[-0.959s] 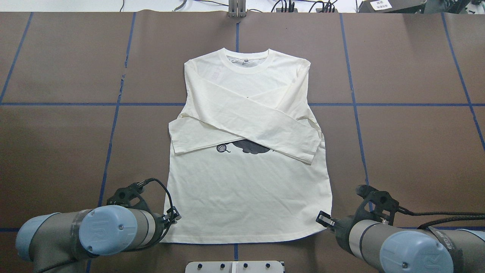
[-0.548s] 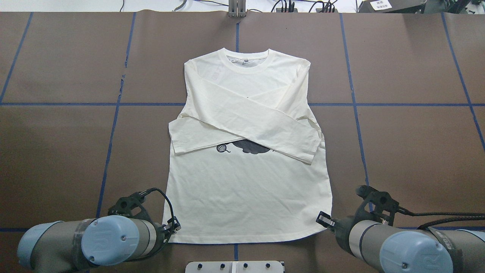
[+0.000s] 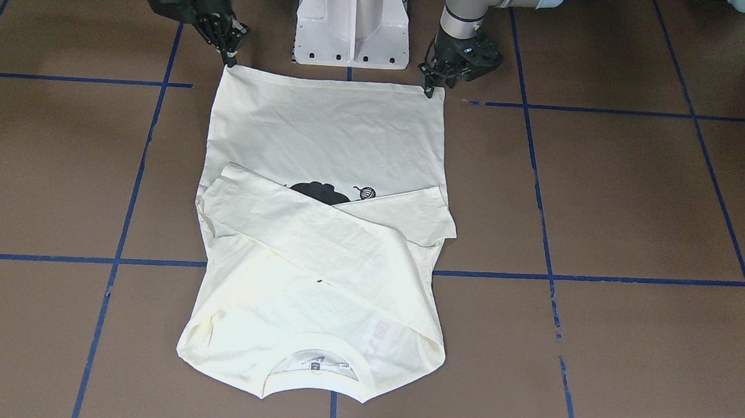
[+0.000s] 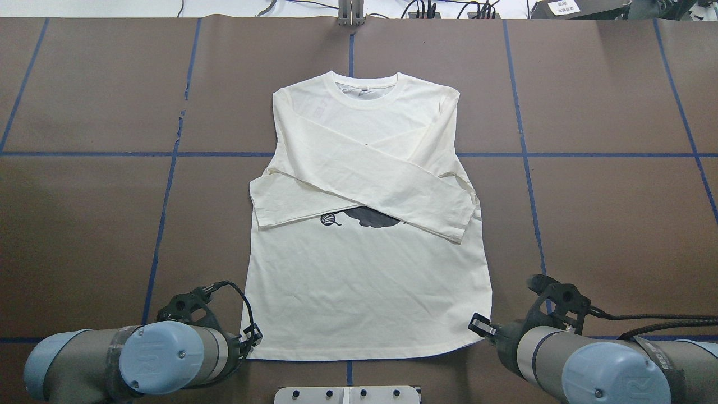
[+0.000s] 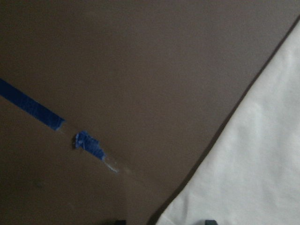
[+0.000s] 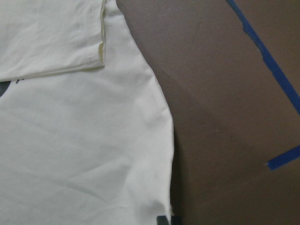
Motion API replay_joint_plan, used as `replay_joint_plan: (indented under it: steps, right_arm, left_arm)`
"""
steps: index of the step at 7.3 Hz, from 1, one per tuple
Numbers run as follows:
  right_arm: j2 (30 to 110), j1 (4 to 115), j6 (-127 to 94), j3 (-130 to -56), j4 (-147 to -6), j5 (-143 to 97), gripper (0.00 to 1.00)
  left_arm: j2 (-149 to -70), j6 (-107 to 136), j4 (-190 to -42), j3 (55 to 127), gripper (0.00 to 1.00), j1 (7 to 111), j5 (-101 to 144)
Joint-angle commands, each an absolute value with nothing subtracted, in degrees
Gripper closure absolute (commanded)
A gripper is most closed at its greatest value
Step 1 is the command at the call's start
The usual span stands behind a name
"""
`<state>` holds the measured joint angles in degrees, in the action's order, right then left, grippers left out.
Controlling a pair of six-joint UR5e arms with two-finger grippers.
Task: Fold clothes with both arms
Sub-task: 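Grasp both hem corners nearest the robot with left and right grippers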
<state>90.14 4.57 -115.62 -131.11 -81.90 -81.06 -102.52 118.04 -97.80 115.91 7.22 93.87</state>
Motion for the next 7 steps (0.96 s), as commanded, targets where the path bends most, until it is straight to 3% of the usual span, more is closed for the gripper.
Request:
replay_joint_plan:
  steps: [1,2,3,7]
  right_arm:
    - [90.2,4.5,-115.6,-131.2,-81.8,-81.1,1.00]
    - [90.2,4.5,-115.7,-131.3,-81.8,-81.5,1.00]
    - [90.2,4.5,-115.7,-131.4,-81.8,-81.6,1.00]
    - [90.8,2.5,-115.7,-133.4,-83.4,-82.1,1.00]
  left_arm:
    - [-102.4,118.1,-97.7,115.8,0.66,6.5,93.9]
    - [-102.3,118.1,-97.7,115.9,0.76,6.4,93.9]
    - [-102.3,118.0,-97.7,116.0,1.00,6.4,94.0]
    - [-101.9,117.9,-92.2,124.7,1.00,6.4,94.1]
